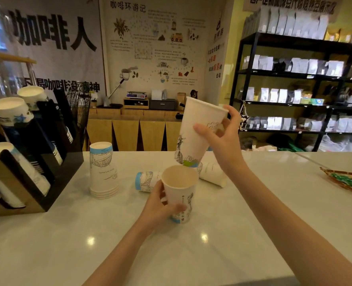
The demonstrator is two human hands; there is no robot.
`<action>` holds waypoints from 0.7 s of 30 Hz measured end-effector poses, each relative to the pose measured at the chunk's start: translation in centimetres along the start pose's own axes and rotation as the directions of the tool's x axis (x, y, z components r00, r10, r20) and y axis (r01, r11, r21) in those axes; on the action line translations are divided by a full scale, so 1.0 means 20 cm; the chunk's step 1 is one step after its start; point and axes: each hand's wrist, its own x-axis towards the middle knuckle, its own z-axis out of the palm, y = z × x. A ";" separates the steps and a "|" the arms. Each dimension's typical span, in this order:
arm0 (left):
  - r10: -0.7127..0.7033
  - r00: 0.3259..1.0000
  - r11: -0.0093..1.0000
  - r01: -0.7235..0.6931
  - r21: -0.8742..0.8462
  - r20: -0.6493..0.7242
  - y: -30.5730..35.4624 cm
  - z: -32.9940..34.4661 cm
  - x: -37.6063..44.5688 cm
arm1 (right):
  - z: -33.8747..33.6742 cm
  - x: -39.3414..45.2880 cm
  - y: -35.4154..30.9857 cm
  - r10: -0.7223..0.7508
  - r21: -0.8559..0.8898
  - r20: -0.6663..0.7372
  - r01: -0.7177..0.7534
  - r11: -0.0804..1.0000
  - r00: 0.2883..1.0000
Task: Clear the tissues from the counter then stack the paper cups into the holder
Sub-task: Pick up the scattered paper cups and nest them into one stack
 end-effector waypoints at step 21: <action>0.043 0.998 0.979 -0.031 0.204 -0.055 -0.01 0.06 -0.02 | -0.11 -0.35 0.42 0.207 -0.326 0.217 -0.129 0.937 0.954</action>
